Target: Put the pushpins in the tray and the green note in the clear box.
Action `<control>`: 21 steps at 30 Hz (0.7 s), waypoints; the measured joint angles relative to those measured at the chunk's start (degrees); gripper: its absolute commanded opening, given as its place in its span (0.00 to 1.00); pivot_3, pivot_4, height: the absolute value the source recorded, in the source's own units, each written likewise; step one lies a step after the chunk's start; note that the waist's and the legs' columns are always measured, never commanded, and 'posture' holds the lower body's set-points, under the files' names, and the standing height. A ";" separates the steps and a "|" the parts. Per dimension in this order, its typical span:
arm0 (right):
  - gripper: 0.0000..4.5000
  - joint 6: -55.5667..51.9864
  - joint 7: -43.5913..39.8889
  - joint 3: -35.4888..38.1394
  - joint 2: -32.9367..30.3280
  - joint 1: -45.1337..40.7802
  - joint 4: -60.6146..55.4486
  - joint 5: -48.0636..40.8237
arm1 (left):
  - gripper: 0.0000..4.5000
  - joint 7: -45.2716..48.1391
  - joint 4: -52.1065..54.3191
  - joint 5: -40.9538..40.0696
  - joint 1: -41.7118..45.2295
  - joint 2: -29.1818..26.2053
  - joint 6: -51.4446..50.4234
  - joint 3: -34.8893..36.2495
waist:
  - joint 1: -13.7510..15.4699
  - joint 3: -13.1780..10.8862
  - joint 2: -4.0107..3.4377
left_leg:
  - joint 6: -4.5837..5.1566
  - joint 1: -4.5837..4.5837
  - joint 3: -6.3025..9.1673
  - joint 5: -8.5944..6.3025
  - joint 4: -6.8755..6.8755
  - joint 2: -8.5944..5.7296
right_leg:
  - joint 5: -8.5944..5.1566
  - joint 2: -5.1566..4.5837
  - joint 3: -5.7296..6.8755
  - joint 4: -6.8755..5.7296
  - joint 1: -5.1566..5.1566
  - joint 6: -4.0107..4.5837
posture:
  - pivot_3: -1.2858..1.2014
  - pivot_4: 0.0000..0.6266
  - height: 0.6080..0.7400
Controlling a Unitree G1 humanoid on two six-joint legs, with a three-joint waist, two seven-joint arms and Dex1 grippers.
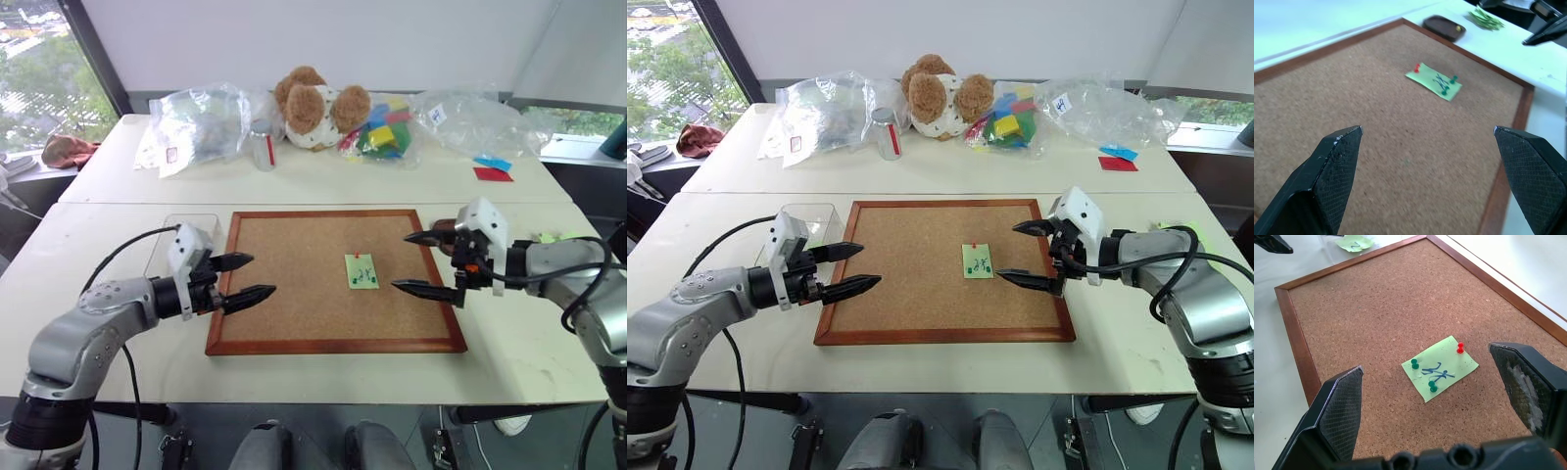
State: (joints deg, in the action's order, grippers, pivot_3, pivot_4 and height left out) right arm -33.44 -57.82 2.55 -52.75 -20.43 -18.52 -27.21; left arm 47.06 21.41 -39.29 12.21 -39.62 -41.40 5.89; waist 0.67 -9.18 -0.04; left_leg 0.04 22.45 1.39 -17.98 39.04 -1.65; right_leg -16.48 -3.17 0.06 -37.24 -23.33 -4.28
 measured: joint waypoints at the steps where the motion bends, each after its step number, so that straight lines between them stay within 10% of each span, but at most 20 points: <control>1: 1.00 -0.05 0.13 0.00 0.00 0.22 -0.35 -0.01 | 0.93 -0.23 0.02 1.16 -0.15 0.57 0.74 -1.32 | 0.02 0.00 0.00 | 0.00 0.00 0.00 0.00 0.00 0.00 | 0.00 0.00 0.00 0.00 0.00 0.00 | 0.52 0.24 1.00; 10: 1.00 -1.12 1.48 -0.05 0.91 0.85 -1.59 -0.04 | 0.01 -5.40 -3.04 10.42 0.41 7.25 7.09 -7.96 | -0.01 0.00 0.00 | 0.00 0.00 0.00 0.00 0.01 0.00 | 0.00 0.00 0.00 -0.01 0.00 0.00 | 0.52 0.24 1.00; 21: 1.00 -4.60 12.28 -10.25 11.80 -8.49 6.28 8.68 | 0.00 -6.44 -10.91 16.66 2.12 14.80 10.88 -14.70 | -0.05 0.01 0.01 | -0.33 0.00 -0.01 0.19 0.07 0.00 | 0.00 0.03 0.01 -0.09 -0.03 -0.01 | 0.52 0.24 1.00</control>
State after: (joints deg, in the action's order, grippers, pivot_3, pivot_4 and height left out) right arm -38.04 -45.54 -7.70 -40.95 -28.92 -12.24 -18.53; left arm 40.63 10.50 -22.63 14.34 -24.82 -30.53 -8.81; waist 0.61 -9.17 -0.03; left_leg -0.29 22.45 1.38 -17.79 39.11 -1.66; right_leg -16.47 -3.13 0.07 -37.33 -23.36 -4.29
